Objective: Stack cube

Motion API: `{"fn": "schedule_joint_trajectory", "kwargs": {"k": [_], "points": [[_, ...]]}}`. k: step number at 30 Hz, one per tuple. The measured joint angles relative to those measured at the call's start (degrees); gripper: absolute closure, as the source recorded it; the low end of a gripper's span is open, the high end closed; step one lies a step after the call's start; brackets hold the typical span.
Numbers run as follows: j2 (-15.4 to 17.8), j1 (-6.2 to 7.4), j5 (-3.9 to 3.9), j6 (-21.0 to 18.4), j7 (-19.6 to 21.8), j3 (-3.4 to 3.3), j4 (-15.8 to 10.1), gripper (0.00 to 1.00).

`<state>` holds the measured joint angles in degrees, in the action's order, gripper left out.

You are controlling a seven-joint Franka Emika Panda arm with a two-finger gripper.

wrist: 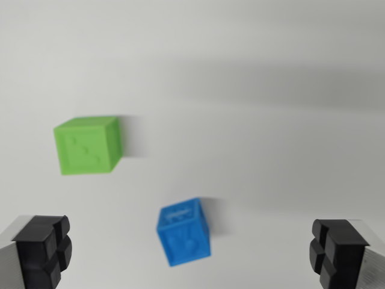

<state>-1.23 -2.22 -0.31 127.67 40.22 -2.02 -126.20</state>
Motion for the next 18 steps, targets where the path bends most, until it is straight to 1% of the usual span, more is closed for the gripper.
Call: {"fn": "schedule_joint_trajectory", "kwargs": {"k": [18], "points": [[2.61, 0.00, 0.00, 8.09, -5.26, -0.26, -10.89, 0.00]]}}
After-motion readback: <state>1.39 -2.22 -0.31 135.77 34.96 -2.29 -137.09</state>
